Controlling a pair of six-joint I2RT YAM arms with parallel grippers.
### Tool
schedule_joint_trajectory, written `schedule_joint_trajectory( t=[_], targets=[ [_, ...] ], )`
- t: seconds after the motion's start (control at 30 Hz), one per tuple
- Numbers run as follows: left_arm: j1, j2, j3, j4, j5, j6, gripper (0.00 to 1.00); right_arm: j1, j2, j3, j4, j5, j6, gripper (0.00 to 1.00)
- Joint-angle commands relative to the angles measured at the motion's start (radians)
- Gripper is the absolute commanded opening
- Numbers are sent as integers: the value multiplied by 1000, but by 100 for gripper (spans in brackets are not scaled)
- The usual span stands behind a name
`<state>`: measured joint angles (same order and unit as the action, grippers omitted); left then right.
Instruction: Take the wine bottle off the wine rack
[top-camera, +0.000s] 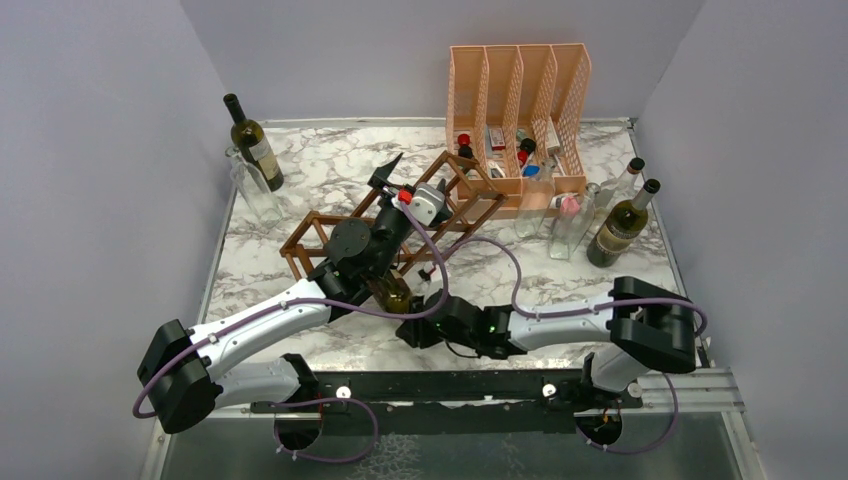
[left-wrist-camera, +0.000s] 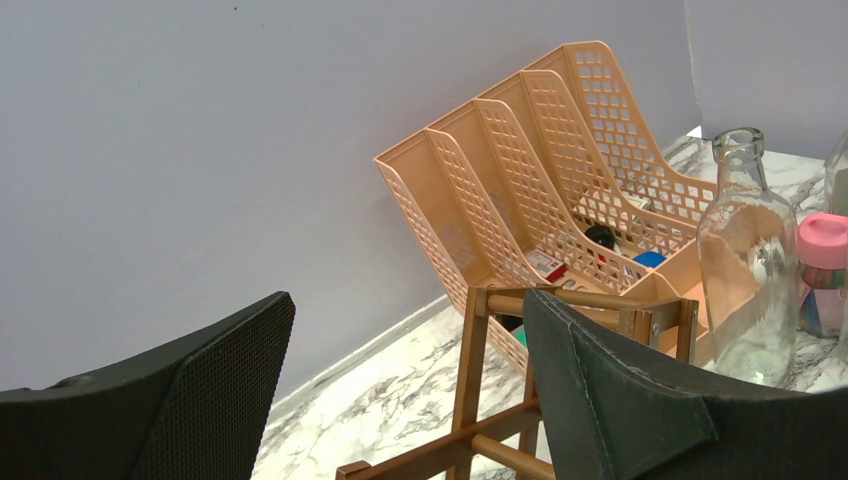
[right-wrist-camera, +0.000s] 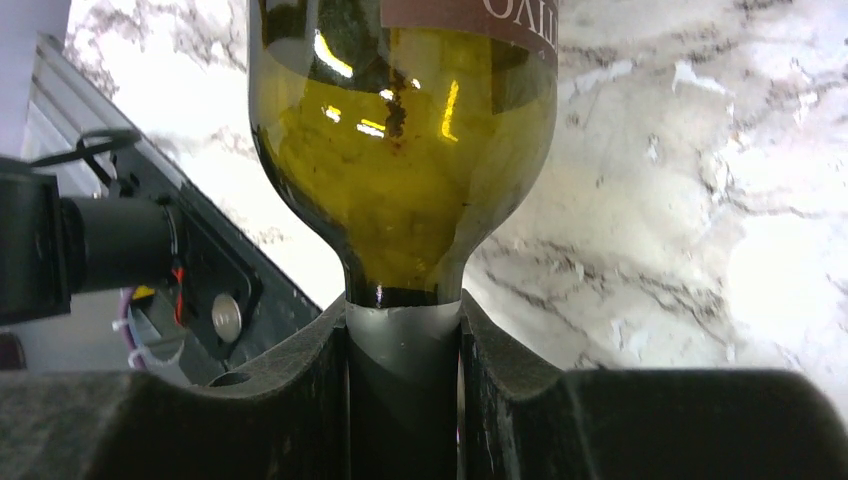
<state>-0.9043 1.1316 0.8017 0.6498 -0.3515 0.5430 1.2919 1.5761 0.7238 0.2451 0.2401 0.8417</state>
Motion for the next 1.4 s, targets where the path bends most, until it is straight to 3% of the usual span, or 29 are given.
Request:
schedule_joint_trajectory(
  t=[0.0,0.4,0.87,1.03,1.2,1.37],
  targets=[
    [4,4,-17,34,15,-9,89,27,-109,-46,6,33,-34,1],
    [4,12,-18,34,19,-14,89,43,-384,-158,-118,-48,-103,1],
    [4,20,-15,33,37,-43,89,43,-578,-16,-709,-111,-62,1],
    [2,19,-13,29,71,-59,89,43,-648,69,-928,-47,-12,1],
    [-8,15,-11,14,192,-75,93,43,-636,253,-1247,97,14,1],
    [-39,5,-26,-37,560,-27,94,43,-631,408,-1475,189,32,1]
  ],
)
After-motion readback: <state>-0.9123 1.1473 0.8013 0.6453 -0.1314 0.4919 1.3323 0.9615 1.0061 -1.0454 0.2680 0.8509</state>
